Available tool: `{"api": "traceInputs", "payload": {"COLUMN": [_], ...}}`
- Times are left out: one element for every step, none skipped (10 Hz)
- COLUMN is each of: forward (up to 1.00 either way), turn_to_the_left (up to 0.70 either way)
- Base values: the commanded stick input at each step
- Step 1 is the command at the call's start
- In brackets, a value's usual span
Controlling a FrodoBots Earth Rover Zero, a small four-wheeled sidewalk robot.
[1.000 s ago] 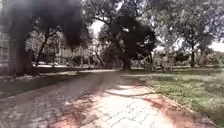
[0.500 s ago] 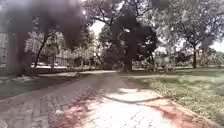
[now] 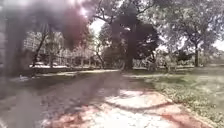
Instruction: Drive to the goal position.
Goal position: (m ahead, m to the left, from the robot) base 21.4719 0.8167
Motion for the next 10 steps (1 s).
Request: {"api": "traceInputs", "payload": {"forward": [0.7, 0.7, 0.7, 0.7, 0.7, 0.7, 0.7, 0.7, 0.7, 0.7], "turn_to_the_left": [0.0, 0.0, 0.0, 0.0, 0.0, 0.0, 0.0, 0.0, 0.0, 0.0]}}
